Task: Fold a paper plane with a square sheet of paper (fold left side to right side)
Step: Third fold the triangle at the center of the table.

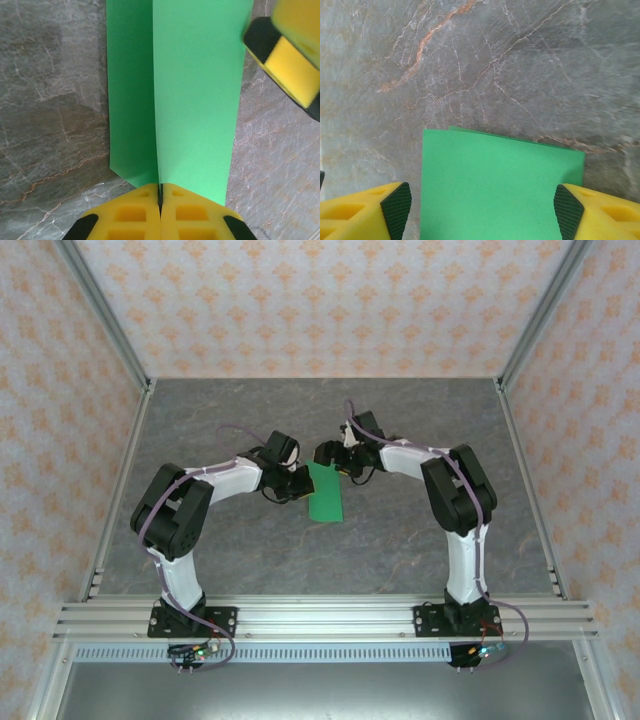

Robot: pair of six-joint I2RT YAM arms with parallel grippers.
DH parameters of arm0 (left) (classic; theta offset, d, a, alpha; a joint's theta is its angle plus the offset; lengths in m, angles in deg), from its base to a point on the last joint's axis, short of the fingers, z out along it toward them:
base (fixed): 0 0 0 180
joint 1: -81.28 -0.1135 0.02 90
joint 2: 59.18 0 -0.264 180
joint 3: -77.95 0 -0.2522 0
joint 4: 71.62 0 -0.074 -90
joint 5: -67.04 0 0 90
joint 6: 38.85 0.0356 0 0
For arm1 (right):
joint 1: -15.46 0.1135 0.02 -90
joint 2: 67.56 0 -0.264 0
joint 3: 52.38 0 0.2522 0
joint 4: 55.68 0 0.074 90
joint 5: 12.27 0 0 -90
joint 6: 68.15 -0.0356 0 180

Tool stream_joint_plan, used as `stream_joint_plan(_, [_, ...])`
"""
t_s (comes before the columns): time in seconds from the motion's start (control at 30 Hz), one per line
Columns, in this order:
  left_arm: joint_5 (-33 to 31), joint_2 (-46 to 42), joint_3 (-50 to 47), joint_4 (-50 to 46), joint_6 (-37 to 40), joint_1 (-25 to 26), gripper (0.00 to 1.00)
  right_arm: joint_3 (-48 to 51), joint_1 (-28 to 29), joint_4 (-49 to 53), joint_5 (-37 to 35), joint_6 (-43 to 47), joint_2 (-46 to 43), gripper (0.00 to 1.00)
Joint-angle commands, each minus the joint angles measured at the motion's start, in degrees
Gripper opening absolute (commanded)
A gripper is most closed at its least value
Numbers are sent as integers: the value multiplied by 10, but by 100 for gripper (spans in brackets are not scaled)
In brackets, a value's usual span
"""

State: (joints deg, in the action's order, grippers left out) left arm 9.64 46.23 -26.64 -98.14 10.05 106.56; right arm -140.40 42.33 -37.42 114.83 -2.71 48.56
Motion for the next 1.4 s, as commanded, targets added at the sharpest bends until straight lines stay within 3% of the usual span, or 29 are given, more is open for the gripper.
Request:
stream_joint_plan(0.0, [-4,-11,-13,-13,-15,-1,4,41,0,-26,-58,45,-89,82])
stream_joint_plan(0.2, [11,-16,-18,1,-49,-1,1,169,16,-55,-126,110,-237,84])
stream_joint_plan(0.37, [24,-10,-11,5,-65,0,0,269,103,-38,-223,193,-343,84])
stream_joint_plan(0.5, [35,-4,-5,3,-66,-1,0,329,211,-44,-315,247,-388,84])
stream_joint_plan(0.73, [41,-1,2,-6,-61,-1,0,313,318,-31,-406,320,-320,84])
stream_joint_plan(1.07, [42,0,3,-12,-58,-1,0,237,336,-25,-448,406,-193,83])
stream_joint_plan(1.37, [38,-2,7,-24,-49,-1,0,217,336,-7,-444,420,-168,47])
